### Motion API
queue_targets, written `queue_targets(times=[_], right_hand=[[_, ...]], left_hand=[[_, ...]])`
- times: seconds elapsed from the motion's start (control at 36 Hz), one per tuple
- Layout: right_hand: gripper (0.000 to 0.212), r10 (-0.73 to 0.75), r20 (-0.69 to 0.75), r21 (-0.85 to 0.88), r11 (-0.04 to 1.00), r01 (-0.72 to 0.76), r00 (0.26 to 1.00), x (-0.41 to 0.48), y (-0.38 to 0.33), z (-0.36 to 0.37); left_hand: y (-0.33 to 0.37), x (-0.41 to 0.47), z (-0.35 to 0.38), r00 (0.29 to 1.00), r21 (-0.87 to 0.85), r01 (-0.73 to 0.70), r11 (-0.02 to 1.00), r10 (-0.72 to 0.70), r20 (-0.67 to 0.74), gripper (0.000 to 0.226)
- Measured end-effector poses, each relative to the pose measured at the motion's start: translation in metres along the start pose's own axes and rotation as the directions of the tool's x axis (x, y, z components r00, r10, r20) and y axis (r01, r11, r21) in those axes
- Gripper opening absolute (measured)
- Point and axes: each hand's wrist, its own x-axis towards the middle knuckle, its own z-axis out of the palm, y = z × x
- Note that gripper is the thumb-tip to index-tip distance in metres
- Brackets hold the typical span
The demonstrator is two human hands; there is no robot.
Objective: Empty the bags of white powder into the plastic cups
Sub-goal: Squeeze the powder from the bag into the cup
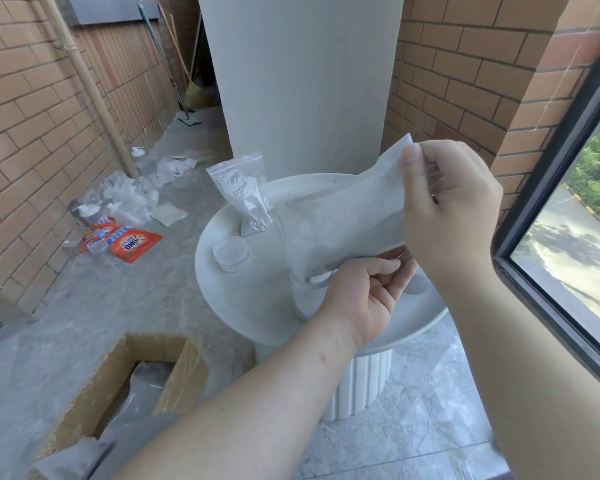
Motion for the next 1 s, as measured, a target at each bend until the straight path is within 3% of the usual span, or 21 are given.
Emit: queue_targets(times=[0.19,0.39,0.69,1.0], right_hand=[[0.027,-0.03,-0.021,-0.017,0.999,0.03,0.999,-0.001,-0.0003,0.0018],[0.026,-0.02,-0.01,0.0,1.0,0.02,1.0,-0.0032,-0.0015,0.0038],[0.026,-0.058,0.001,-0.026,0.998,0.058,0.998,-0.0031,-0.0031,0.0042],[0.028,-0.08,0.005,-0.033,0.996,0.08,0.997,-0.0054,0.0006,0.0083]], left_hand=[[0.0,-0.0018,0.0027,1.0,0.018,-0.018,1.0,0.018,0.013,0.046],[0.0003,-0.0032,0.0047,1.0,0.014,-0.015,1.0,0.015,-0.016,0.038],[0.0002,-0.0036,0.0063,1.0,0.046,-0.024,0.999,0.024,0.001,0.054],[-0.0011,-0.0034,0.0064,0.999,0.045,-0.039,0.998,0.039,0.003,0.056]])
